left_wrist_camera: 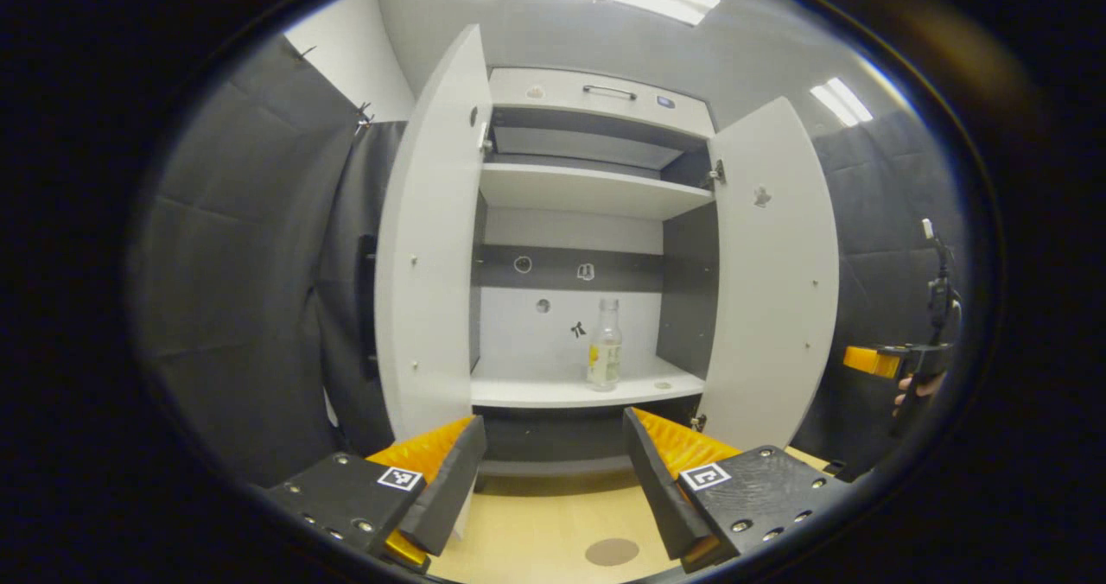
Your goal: Grasp the bottle in the cabinet with the left hand and place it on the coaster, then close the right door with the right hand and the left door with the left hand.
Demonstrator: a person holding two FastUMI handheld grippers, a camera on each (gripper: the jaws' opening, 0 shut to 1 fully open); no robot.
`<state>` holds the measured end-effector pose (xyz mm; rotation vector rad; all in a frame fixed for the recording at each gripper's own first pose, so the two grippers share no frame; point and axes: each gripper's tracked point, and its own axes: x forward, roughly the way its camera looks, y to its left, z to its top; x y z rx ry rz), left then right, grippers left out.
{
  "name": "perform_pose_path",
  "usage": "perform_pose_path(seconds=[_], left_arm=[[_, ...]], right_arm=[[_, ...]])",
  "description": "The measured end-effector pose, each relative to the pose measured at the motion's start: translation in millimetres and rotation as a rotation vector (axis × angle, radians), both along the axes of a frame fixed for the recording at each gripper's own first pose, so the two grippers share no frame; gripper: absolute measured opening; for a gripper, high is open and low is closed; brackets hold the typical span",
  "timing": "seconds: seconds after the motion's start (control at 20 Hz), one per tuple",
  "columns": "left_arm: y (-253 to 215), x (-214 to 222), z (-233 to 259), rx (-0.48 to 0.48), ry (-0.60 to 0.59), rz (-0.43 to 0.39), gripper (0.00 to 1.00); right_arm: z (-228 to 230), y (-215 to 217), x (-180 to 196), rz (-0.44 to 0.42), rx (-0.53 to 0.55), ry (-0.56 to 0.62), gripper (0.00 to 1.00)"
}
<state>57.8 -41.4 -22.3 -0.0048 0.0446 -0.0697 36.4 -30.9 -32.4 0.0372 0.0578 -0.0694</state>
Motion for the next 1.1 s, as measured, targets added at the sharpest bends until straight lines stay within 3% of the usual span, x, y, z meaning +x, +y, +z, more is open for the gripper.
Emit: perform_pose_path(seconds=[0.3, 0.35, 0.6, 0.85, 1.05, 1.1], left_arm=[[-38.6, 62.4, 2.6, -0.002, 0.003, -0.034, 0.92], [-43.8, 74.2, 4.2, 0.006, 0.001, -0.039, 0.91], [-67.1, 129.5, 10.3, 0.008, -0.005, -0.054, 0.91], [-75.8, 185.2, 14.0, -0.017, 0.019, -0.022, 0.93], [-80.2, 221.3, 23.0, 0.009, 0.019, 0.002, 0.92], [-80.3, 230.9, 24.7, 0.012, 0.018, 0.007, 0.92]], right_arm=[[-11.8, -45.5, 33.2, -0.057, -0.066, 0.012, 0.99], [-13.7, -54.8, 37.6, -0.073, -0.067, 0.017, 0.96], [-19.9, -88.4, 62.5, -0.142, -0.013, 0.015, 0.99], [-14.4, -117.6, 90.9, -0.171, -0.027, -0.014, 0.96], [-18.5, -132.6, 112.0, -0.166, -0.021, -0.001, 0.99], [-18.5, -134.3, 116.4, -0.166, -0.018, 0.001, 0.96]])
